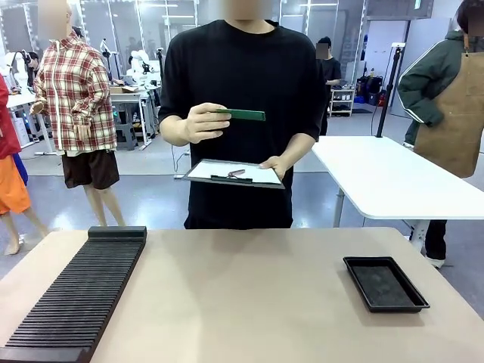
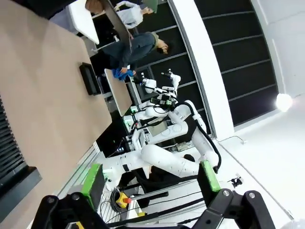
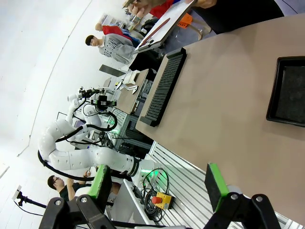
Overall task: Inspect the PCB.
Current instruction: Pick up the Blank PCB that the human is holding.
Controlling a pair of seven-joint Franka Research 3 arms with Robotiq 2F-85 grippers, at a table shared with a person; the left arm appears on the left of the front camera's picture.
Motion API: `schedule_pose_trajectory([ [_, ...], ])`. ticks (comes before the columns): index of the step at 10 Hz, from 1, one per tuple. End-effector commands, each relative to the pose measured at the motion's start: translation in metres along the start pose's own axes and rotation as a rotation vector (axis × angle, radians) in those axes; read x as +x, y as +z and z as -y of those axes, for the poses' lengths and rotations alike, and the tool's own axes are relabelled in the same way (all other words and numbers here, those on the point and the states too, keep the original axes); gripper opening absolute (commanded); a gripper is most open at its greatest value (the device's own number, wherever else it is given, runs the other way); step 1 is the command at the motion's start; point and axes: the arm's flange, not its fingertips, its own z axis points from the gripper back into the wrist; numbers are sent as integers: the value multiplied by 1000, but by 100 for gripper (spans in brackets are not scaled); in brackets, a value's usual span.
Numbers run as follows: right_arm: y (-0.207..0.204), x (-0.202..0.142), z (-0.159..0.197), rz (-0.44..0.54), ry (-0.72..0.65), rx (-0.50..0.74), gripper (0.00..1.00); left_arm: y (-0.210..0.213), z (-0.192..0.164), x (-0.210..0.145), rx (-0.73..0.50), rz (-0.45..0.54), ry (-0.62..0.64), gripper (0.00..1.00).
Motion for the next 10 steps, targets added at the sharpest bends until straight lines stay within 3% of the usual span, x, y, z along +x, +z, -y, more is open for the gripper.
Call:
schedule_pose_trajectory([
  [1, 1, -1, -1, 4, 5, 4, 100, 18, 33, 10, 41, 59, -41, 100],
  [5, 1, -1, -1, 4, 5, 4, 100, 51, 91, 41, 248, 93, -21, 100],
  [10, 1, -1, -1, 4, 5, 4, 100, 59, 98, 41, 214, 103, -48, 100],
])
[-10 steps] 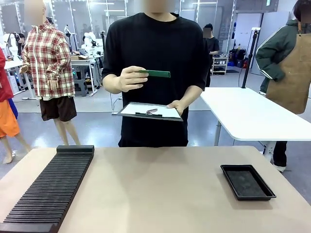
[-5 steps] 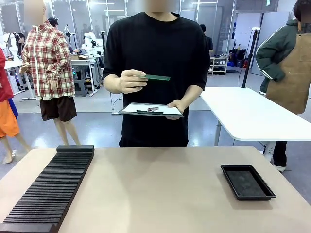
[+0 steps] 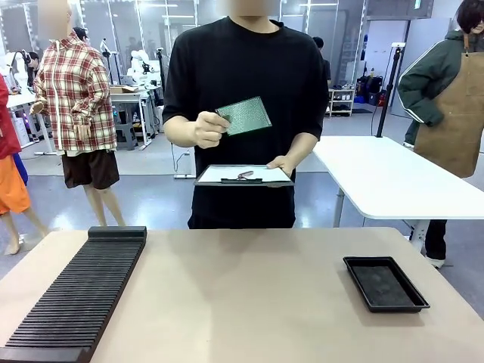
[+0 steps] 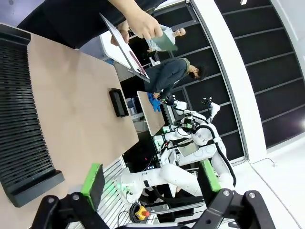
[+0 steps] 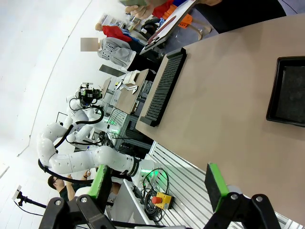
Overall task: Inspect the PCB.
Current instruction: Pick up the Blank PCB that the human is holding.
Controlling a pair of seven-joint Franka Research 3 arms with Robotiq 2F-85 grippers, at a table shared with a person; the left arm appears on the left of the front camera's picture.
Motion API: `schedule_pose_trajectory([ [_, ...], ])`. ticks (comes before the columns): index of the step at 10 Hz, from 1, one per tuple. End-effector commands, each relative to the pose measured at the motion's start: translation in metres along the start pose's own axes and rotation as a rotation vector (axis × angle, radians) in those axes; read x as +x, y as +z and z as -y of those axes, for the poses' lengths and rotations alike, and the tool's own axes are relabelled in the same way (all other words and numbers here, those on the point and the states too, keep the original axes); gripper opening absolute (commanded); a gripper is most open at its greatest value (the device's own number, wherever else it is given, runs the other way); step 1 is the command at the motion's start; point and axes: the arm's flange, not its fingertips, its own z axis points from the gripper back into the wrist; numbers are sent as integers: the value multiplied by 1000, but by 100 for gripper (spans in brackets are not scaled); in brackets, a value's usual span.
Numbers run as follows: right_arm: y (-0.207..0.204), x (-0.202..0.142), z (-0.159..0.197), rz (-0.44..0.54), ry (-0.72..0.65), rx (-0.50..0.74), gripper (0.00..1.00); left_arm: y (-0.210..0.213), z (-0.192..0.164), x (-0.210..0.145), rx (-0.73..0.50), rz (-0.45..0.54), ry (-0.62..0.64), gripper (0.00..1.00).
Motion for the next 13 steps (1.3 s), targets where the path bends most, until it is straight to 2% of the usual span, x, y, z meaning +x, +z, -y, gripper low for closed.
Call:
schedule_pose_trajectory([
  [1, 1, -1, -1, 4, 5, 4, 100, -1, 2, -2, -4, -4, -10, 100],
  [13, 1, -1, -1, 4, 5, 4, 100, -1, 2, -2, -4, -4, -10, 100],
])
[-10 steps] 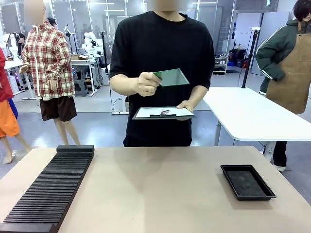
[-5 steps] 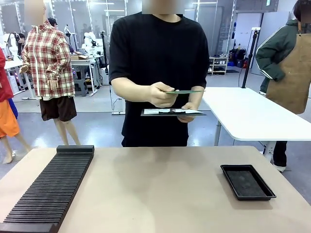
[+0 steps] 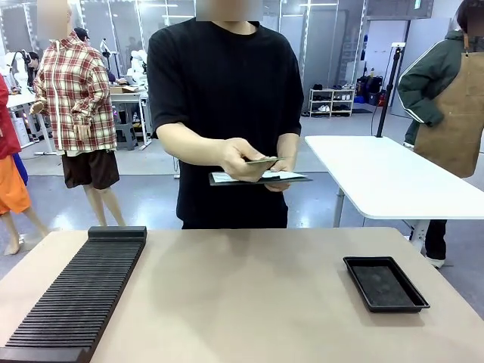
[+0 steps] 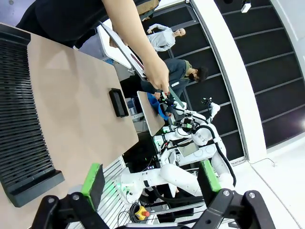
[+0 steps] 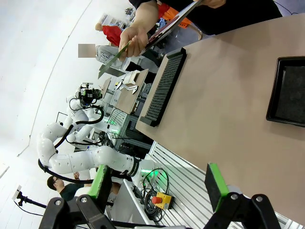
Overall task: Inspect the PCB.
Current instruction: Pick up the Blank PCB that the human is holding.
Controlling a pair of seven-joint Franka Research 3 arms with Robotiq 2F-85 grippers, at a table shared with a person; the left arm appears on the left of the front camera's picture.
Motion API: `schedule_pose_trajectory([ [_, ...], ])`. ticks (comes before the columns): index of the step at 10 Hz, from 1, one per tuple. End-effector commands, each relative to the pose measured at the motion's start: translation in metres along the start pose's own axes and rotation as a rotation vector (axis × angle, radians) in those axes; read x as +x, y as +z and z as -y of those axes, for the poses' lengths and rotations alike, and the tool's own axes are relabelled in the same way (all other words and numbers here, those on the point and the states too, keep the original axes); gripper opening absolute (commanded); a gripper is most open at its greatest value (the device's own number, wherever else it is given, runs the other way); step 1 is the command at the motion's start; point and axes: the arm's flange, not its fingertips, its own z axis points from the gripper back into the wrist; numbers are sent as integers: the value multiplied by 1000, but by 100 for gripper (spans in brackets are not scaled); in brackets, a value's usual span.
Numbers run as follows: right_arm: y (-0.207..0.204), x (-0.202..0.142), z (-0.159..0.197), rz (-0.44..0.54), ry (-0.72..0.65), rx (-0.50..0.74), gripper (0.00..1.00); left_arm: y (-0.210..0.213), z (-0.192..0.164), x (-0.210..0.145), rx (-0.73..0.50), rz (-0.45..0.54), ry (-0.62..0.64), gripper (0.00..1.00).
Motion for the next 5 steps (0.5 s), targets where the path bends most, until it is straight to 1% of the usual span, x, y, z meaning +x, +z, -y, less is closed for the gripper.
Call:
schedule_pose_trajectory([
  [1, 1, -1, -1, 4, 5, 4, 100, -1, 2, -1, -4, -4, -10, 100],
  [5, 1, -1, -1, 4, 5, 4, 100, -1, 2, -1, -4, -4, -10, 100],
])
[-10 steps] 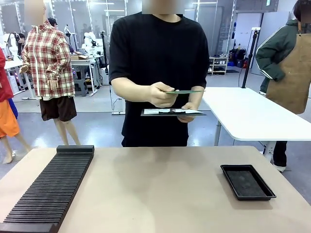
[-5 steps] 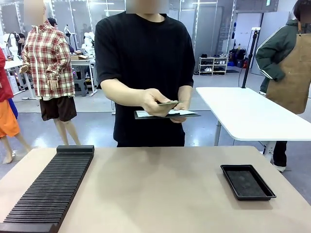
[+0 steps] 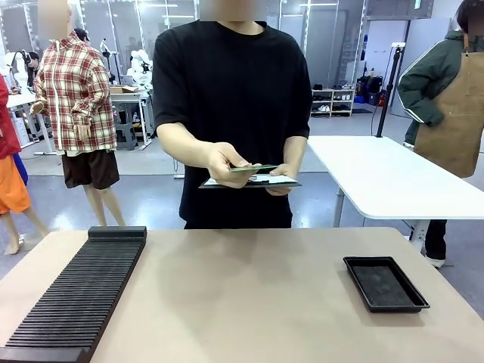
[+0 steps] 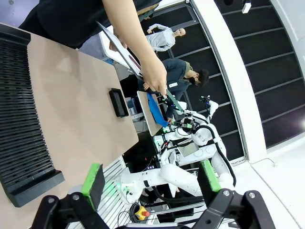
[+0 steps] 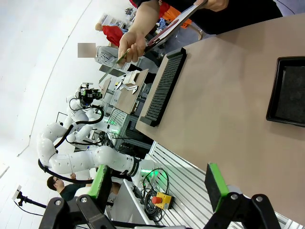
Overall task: Inspect the PCB.
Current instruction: Pick up the Blank PCB that the human is holding.
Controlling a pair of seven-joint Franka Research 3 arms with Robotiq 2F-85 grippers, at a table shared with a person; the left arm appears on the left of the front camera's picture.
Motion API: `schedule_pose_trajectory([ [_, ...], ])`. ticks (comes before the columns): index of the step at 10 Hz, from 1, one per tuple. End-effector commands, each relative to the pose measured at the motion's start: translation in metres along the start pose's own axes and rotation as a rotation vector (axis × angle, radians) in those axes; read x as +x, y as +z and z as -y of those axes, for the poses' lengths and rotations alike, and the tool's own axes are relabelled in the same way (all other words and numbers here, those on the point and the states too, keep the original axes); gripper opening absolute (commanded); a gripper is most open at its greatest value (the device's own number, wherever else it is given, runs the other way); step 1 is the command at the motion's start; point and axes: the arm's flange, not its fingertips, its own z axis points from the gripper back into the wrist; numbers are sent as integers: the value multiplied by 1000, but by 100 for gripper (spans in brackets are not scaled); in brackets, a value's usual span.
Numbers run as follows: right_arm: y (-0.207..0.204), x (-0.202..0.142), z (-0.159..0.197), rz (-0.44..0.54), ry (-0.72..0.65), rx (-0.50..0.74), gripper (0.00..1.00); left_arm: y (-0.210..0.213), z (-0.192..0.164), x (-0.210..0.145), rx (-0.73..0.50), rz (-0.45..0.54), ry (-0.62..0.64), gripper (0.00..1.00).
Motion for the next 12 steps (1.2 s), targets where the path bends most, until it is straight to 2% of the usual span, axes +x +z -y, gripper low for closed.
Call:
schedule_pose_trajectory([
  [1, 1, -1, -1, 4, 5, 4, 100, -1, 2, -1, -4, -4, -10, 100],
  [8, 0, 0, 0, 0, 0, 0, 100, -1, 2, -1, -4, -4, -10, 100],
  [9, 4, 16, -40, -17, -38, 65, 100, -1, 2, -1, -4, -4, -10, 100],
  [10, 3, 34, -67, -32, -136, 84, 100, -1, 2, -1, -4, -4, -10, 100],
  [12, -7, 66, -107, -89, -301, 141, 100, -1, 2, -1, -4, -4, -10, 100],
])
